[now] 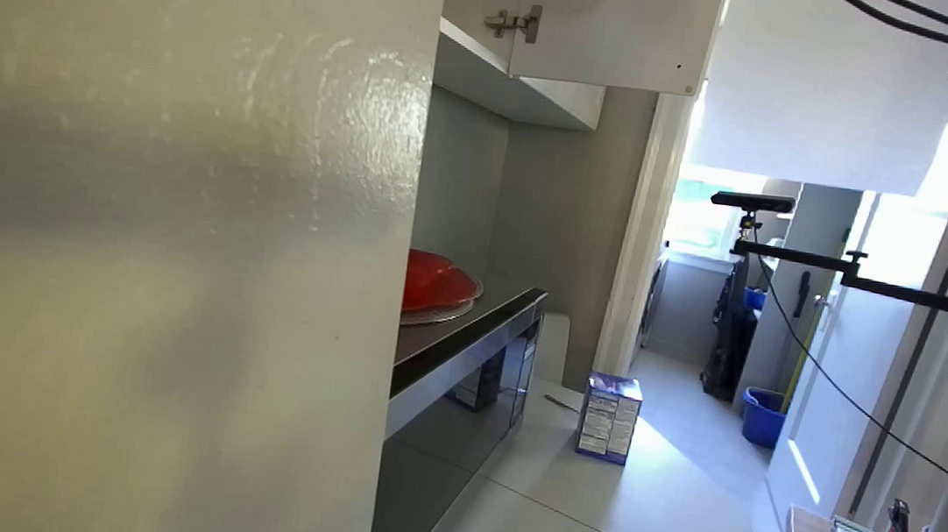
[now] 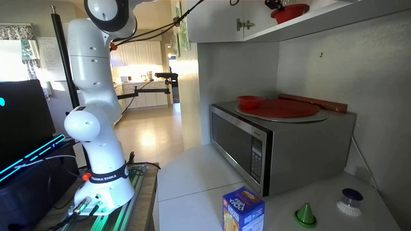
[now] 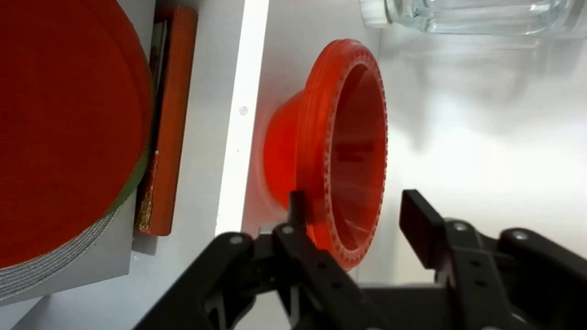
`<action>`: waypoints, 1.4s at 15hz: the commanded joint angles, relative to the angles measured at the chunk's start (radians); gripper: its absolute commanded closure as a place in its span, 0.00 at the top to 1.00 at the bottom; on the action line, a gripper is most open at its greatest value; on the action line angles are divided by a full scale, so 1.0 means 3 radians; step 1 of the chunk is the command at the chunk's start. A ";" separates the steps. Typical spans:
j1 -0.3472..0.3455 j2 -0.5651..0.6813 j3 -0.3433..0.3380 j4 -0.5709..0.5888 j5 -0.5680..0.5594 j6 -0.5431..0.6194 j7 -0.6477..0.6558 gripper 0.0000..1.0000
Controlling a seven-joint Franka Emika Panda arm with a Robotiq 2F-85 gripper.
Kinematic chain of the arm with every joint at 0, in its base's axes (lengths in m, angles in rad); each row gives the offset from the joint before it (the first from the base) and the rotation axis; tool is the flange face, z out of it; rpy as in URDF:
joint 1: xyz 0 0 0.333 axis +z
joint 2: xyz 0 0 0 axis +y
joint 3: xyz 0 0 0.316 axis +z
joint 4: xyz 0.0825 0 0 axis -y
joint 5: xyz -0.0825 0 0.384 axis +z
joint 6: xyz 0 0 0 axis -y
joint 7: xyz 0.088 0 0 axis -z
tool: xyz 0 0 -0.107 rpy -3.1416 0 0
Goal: Pick the red bowl from the top cabinet and put it on top of the microwave
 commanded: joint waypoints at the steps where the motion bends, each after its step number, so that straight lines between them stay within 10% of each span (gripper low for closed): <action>1: 0.0021 0.0083 -0.0001 0.0153 -0.0112 0.0024 0.0158 0.48; 10: 0.0021 0.0105 -0.0003 0.0195 -0.0120 0.0032 0.0150 0.00; 18: 0.0028 0.0128 -0.0004 0.0210 -0.0141 0.0022 0.0144 0.08; 21: 0.0023 0.0113 -0.0013 0.0186 -0.0186 0.0032 0.0141 0.37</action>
